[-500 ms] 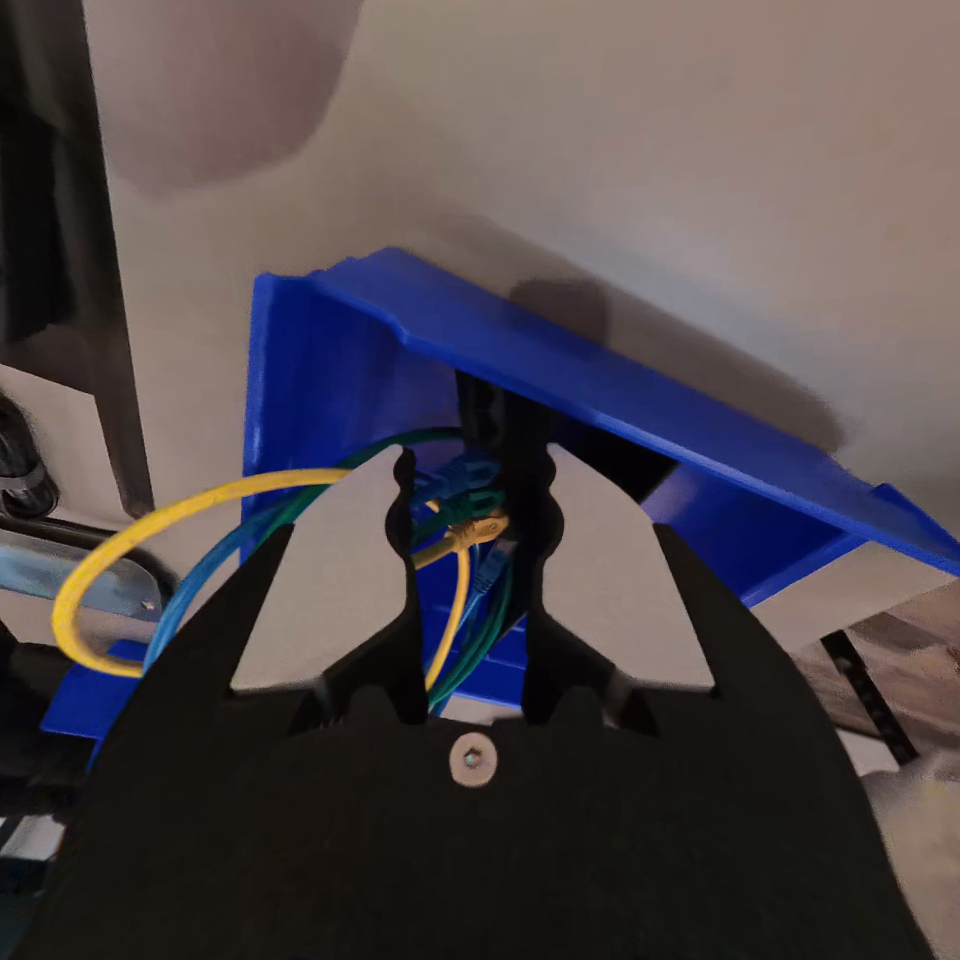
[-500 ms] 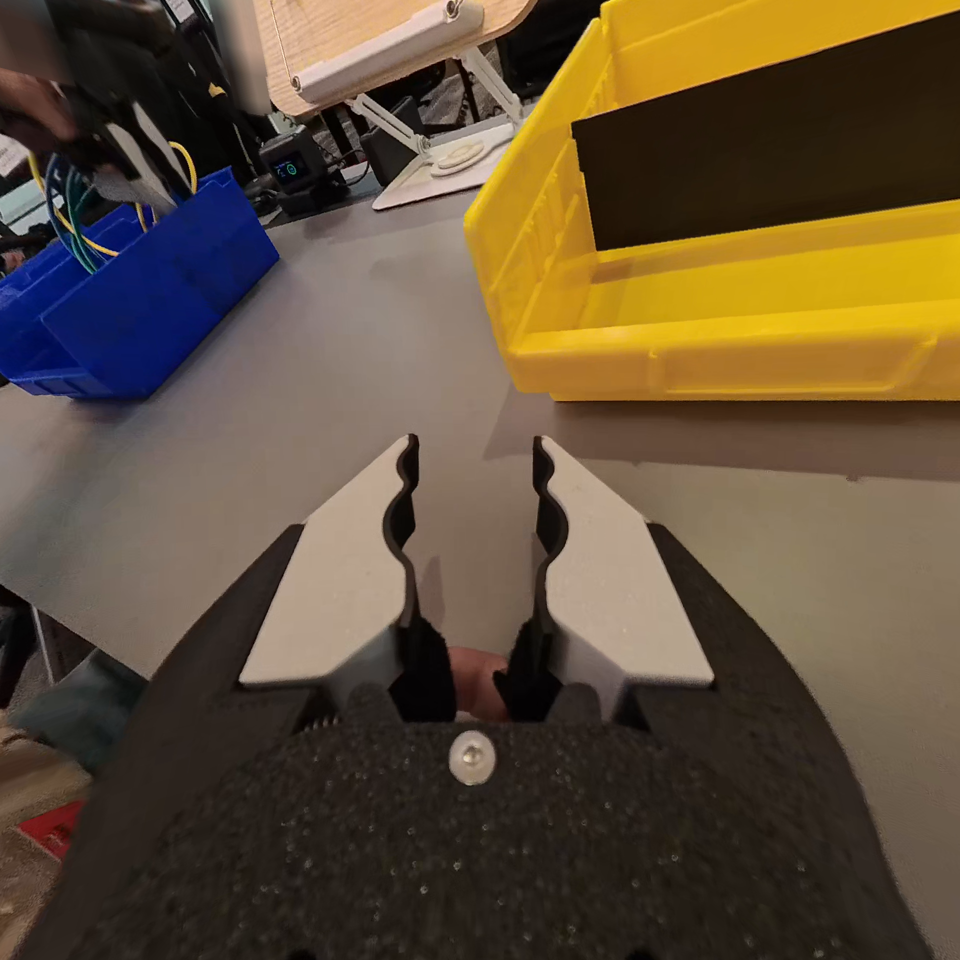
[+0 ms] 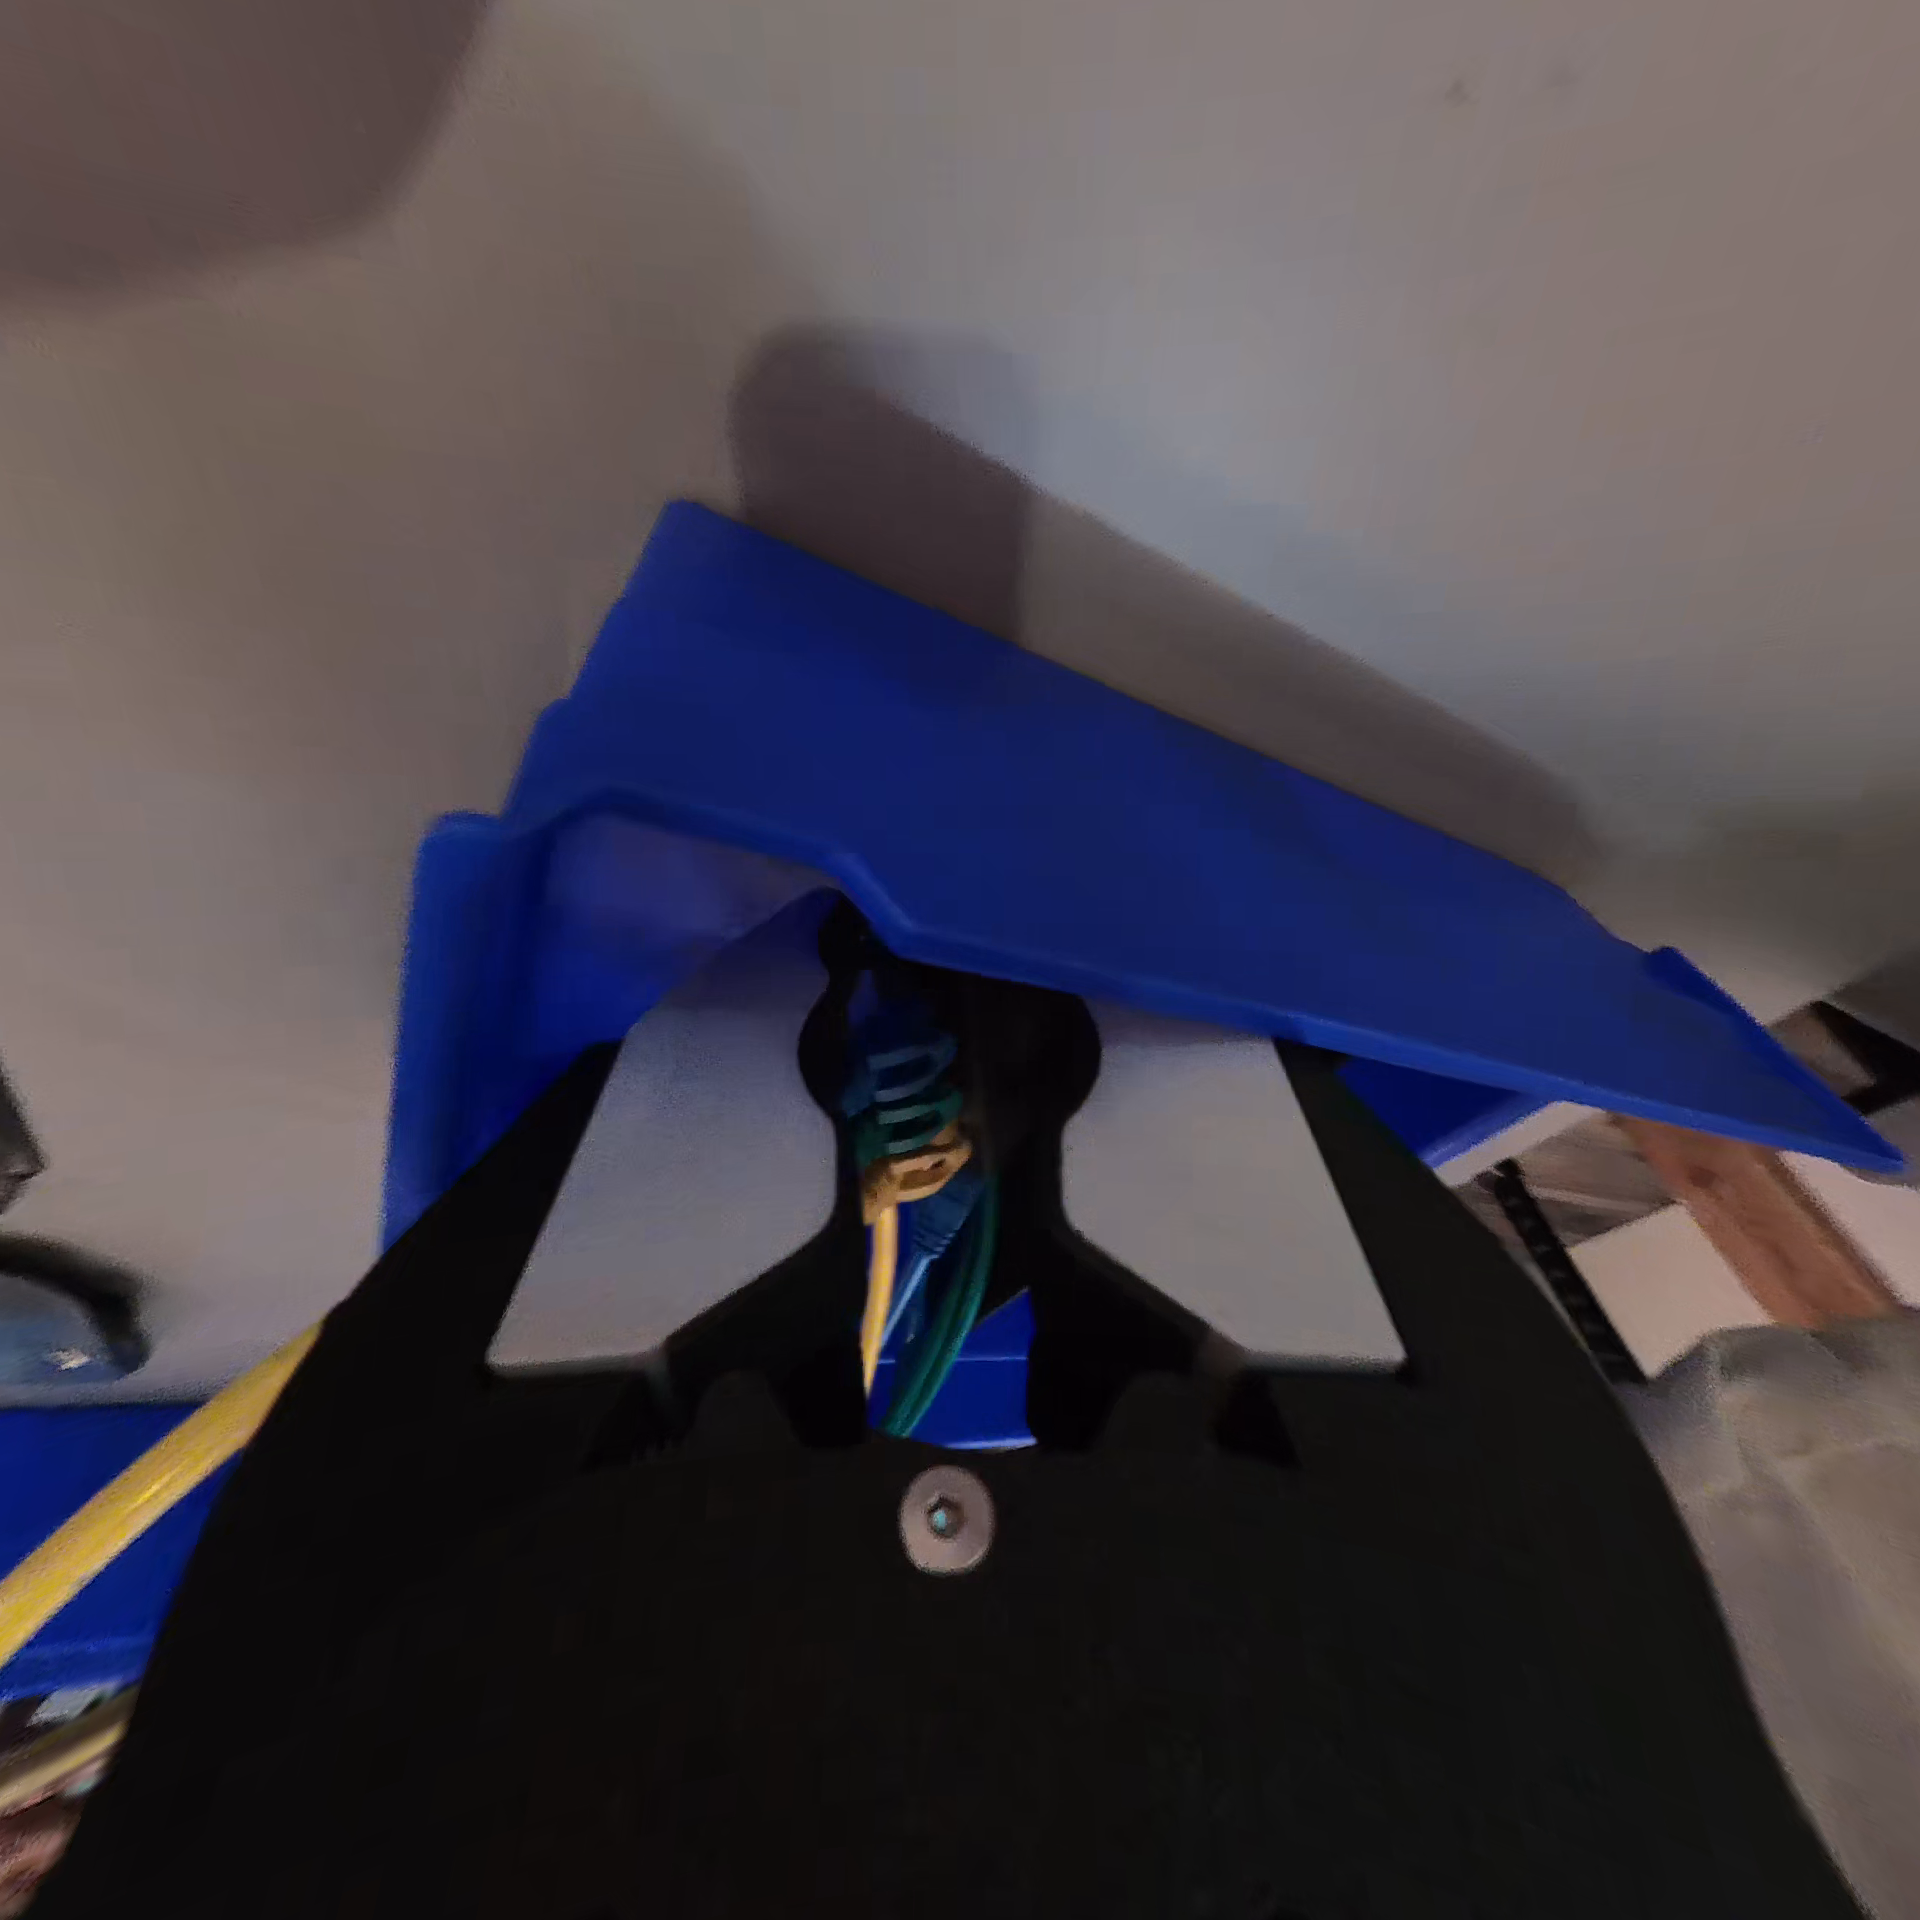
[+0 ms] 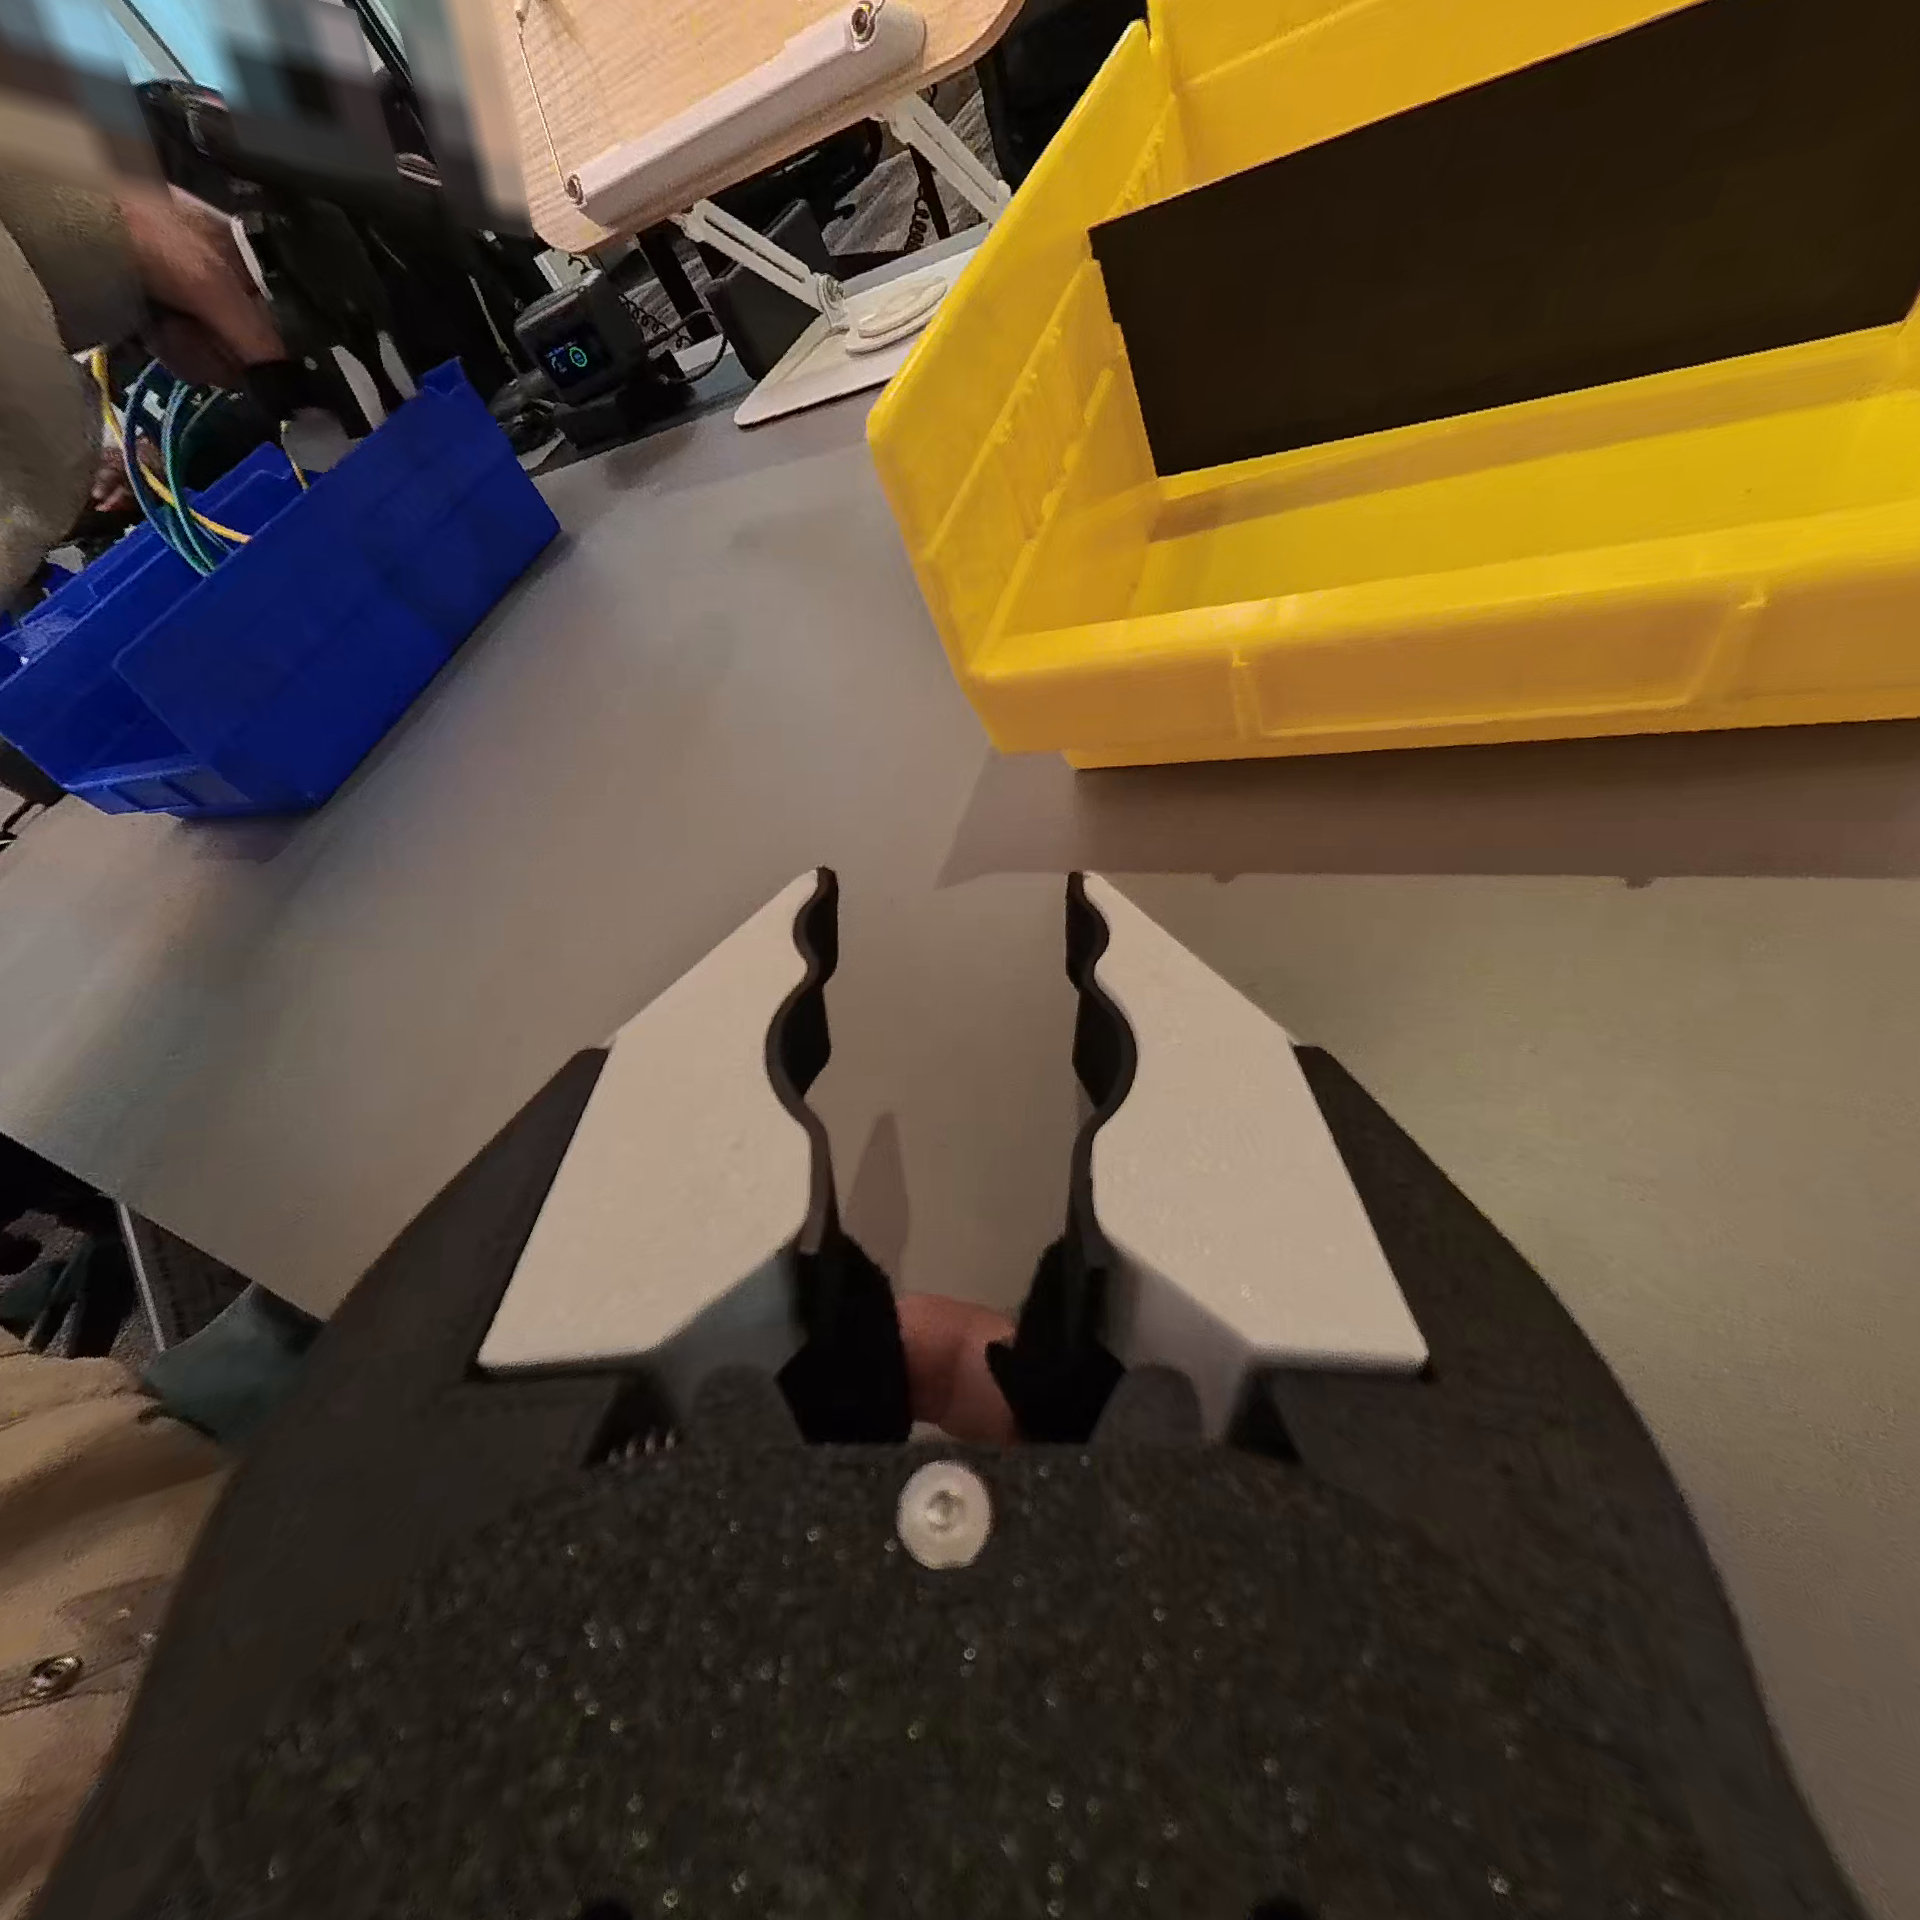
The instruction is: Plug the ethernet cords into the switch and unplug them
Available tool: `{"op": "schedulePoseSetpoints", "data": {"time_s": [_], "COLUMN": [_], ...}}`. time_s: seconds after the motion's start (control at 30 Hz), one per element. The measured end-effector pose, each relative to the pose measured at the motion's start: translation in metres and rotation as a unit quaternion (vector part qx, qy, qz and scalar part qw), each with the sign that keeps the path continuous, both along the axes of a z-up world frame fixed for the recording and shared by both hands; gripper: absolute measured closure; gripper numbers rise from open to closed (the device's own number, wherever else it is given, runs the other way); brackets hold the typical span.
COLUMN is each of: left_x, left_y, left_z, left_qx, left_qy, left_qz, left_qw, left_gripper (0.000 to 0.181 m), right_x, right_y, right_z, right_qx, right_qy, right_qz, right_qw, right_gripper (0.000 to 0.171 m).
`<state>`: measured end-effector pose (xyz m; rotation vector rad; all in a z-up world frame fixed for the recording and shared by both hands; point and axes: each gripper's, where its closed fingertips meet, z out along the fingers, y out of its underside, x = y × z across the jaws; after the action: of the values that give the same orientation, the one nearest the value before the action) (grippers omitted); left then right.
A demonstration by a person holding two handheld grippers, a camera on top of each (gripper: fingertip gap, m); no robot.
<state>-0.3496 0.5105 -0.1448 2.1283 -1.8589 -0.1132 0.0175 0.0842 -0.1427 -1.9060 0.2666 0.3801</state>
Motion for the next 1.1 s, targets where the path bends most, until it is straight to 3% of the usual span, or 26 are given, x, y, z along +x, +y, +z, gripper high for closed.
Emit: {"op": "schedulePoseSetpoints", "data": {"time_s": [0.13,0.33,0.4,0.57,0.7,0.77,0.87,0.97,1.1], "left_x": [-0.005,-0.004,0.000,0.001,-0.008,-0.003,0.003,0.006,0.009], "left_y": [-0.012,-0.009,-0.007,-0.010,-0.014,-0.016,-0.016,-0.018,-0.019], "left_z": [-0.004,-0.003,0.007,0.040,0.042,0.041,0.039,0.033,0.024], "left_qx": [-0.034,-0.006,0.014,0.046,0.064,0.074,0.077,0.062,0.032], "left_qy": [-0.003,-0.003,-0.016,-0.057,-0.059,-0.076,-0.078,-0.073,-0.078], "left_qz": [0.015,-0.043,-0.067,-0.060,-0.049,-0.046,-0.045,-0.047,-0.056], "left_qw": [0.999,0.999,0.998,0.996,0.995,0.993,0.993,0.994,0.995], "left_gripper": [0.146,0.161,0.181,0.181,0.181,0.160,0.144,0.135,0.140], "right_x": [-0.003,-0.004,-0.005,-0.006,-0.010,-0.013,-0.019,-0.025,-0.032], "right_y": [0.000,0.002,0.002,0.001,0.000,0.001,0.003,0.007,0.011], "right_z": [-0.001,-0.003,-0.003,-0.003,-0.002,-0.001,-0.002,-0.005,0.000], "right_qx": [-0.004,-0.008,-0.010,-0.010,-0.009,-0.007,-0.010,-0.018,0.000], "right_qy": [-0.002,-0.006,-0.007,-0.014,-0.021,-0.023,-0.027,-0.032,-0.022], "right_qz": [0.006,0.009,0.010,0.011,0.016,0.020,0.029,0.042,0.062], "right_qw": [1.000,1.000,1.000,1.000,1.000,1.000,0.999,0.998,0.998], "right_gripper": [0.127,0.127,0.127,0.127,0.127,0.127,0.127,0.127,0.127]}}
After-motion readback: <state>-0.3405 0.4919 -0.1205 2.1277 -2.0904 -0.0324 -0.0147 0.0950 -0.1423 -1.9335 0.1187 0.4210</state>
